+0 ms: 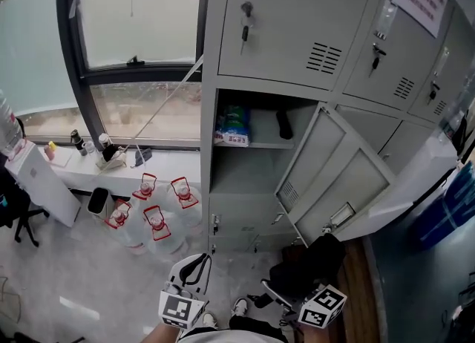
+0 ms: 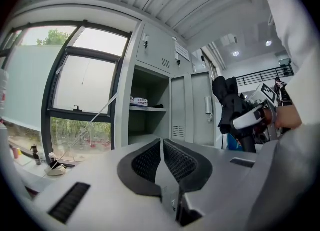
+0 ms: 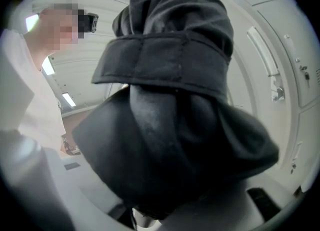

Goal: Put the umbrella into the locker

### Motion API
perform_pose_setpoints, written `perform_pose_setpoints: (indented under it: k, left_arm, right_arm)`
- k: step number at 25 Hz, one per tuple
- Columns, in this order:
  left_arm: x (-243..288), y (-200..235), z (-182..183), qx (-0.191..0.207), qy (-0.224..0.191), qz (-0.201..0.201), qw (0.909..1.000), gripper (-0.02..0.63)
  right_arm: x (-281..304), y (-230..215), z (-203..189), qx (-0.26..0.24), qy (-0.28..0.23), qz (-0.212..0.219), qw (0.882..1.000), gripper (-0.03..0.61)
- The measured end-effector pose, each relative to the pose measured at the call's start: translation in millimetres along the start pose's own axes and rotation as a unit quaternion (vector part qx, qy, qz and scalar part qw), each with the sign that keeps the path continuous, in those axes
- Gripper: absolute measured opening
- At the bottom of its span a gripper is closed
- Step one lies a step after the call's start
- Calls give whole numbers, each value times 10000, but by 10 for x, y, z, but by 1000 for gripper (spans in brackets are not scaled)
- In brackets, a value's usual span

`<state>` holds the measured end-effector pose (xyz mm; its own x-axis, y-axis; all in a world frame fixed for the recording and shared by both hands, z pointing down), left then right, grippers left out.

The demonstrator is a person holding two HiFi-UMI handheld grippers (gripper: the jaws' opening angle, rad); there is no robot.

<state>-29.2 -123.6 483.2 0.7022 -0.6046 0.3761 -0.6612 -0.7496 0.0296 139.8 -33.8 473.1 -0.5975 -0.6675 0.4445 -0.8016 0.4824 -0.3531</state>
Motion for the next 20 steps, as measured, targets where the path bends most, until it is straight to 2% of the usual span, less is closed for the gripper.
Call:
perform_pose_setpoints:
  k: [6, 11, 15, 20]
  left_arm:
    - [315, -38, 244, -6, -11, 349, 9994, 38]
    - [576, -21, 384, -124, -54, 610, 9980, 38]
    - [632, 14, 441, -150, -185, 681, 9974, 38]
    - [572, 124, 311, -350, -159, 605, 9974, 38]
  right_arm:
    - [43, -452, 266, -134, 37, 324, 9994, 207]
    - [200, -661, 408, -332, 230, 756, 9963, 208]
    - [333, -784, 563, -485, 288, 942, 9940, 209]
    - [455, -891, 942, -406, 169, 1130, 9926, 209]
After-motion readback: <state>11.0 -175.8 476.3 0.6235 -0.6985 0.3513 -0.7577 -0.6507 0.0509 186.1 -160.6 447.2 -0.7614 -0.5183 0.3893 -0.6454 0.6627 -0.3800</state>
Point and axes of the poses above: the fingertips, and each gripper's own axes: x forward along the fingers, y to its left, z out of its top, the point moved 3 cm from there along -x, backward along the fingers, and after that the axes turned 15 degrees about y, right-handed, at the moved point
